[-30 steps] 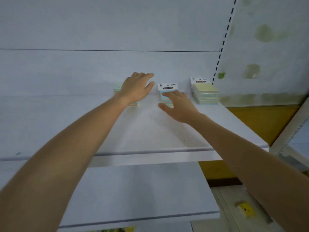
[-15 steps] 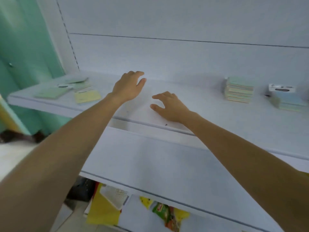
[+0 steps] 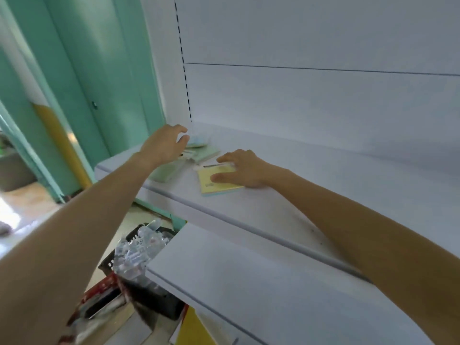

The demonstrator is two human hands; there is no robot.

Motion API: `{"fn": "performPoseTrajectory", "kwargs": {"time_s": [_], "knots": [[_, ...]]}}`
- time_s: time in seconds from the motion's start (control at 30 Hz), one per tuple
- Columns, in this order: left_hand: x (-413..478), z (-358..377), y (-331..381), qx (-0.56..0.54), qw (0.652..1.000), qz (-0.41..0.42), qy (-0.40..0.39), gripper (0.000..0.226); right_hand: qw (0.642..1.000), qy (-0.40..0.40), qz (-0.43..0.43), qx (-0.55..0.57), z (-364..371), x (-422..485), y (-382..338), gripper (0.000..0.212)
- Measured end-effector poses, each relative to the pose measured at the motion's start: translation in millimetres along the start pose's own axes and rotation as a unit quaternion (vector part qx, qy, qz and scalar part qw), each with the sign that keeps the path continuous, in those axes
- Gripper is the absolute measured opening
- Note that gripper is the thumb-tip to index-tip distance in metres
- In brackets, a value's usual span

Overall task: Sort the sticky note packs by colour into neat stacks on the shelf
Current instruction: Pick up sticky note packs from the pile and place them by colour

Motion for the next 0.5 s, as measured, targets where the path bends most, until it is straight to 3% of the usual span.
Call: {"fn": "performPoseTrajectory", "kwargs": {"time_s": [0.13,0.3,0.5], "knots": [[25.8,5.8,-33.1,0.007,0.998,-0.027,-0.051,0.045,0.999,-0.041,0.028,0.002,-9.4,32.0,12.2,0.054],[60.0,19.5,-38.0,-0.011,0.989,-0.029,-0.144,0.061,0.994,-0.030,0.104,0.028,-22.2,40.5,27.6,0.064],[88.7,33.1,-29.2,-0.112,0.981,0.029,-0.157,0.058,0.984,0.019,0.164,0.072,-24.9,33.4,18.0,0.059]]}}
Point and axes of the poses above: each hand's wrist, its own x-axis towards the middle knuckle, its own z-axis out of the palm, y = z × x, the point moved 3 cm from there along x, towards the middle knuckle, and after that the axes turned 5 degrees about z, right-handed, at the moved point
